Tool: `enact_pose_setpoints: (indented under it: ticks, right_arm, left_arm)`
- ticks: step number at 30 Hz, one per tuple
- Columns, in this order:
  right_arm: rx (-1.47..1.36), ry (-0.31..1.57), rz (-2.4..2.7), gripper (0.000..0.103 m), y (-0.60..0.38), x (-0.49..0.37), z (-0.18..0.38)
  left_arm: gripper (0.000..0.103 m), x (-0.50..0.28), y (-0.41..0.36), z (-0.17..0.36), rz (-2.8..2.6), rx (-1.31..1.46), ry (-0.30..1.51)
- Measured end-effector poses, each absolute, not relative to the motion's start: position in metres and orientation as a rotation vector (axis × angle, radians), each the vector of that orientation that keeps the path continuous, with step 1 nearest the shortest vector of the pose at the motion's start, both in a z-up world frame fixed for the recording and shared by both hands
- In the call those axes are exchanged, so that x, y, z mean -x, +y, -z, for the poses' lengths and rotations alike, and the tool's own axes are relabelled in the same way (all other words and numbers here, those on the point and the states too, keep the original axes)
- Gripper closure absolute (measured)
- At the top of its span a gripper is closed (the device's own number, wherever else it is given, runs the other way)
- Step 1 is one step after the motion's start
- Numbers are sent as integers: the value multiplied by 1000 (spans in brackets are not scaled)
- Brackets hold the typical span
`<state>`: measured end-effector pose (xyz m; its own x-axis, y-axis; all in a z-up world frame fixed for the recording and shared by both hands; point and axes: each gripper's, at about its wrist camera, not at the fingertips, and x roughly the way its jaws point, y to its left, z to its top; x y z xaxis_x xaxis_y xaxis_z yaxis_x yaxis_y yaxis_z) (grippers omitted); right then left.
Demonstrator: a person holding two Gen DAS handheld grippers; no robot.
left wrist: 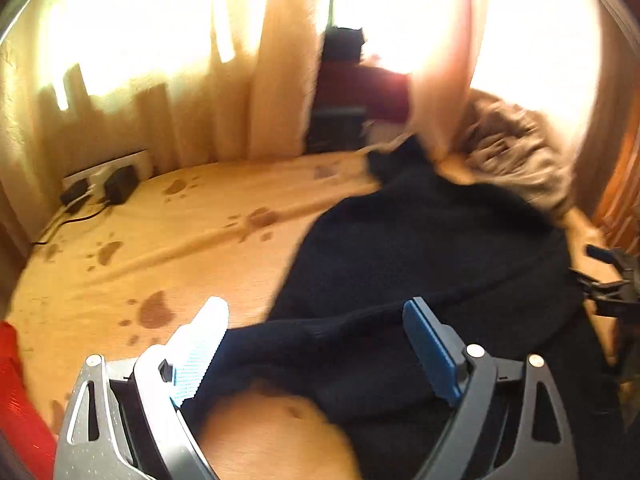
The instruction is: Fold clothes
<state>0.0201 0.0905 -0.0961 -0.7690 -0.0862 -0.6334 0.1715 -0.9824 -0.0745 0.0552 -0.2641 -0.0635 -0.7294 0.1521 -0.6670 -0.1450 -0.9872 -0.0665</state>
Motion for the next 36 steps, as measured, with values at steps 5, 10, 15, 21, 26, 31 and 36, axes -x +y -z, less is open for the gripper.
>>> enact_pose_setpoints:
  ticks: [5, 10, 15, 21, 26, 31, 36]
  right_arm:
    - [-850, 130, 2763, 1, 88, -31, 84]
    - [-1068, 212, 2529, 1, 67, -14, 114]
    - [-1199, 282, 2483, 0, 67, -2, 130]
    - [-1200, 307, 2496, 0, 63, -3, 129]
    - [-1093, 267, 2567, 0, 64, -16, 112]
    - [-1074, 303, 2524, 0, 52, -27, 109]
    - [-1186, 363, 2472, 0, 49, -21, 128]
  left_arm:
    - [11, -51, -211, 78, -2616, 1066, 22]
    - [11, -30, -205, 109, -2594, 1191, -59]
    - [11, -29, -214, 120, -2601, 1235, -150]
    - [10, -29, -210, 118, -2620, 1280, -95]
    - [10, -45, -196, 91, -2590, 1181, -115]
    - [1, -49, -184, 98, -2494, 1214, -189]
    - [1, -47, -189, 122, -2524, 1244, -228]
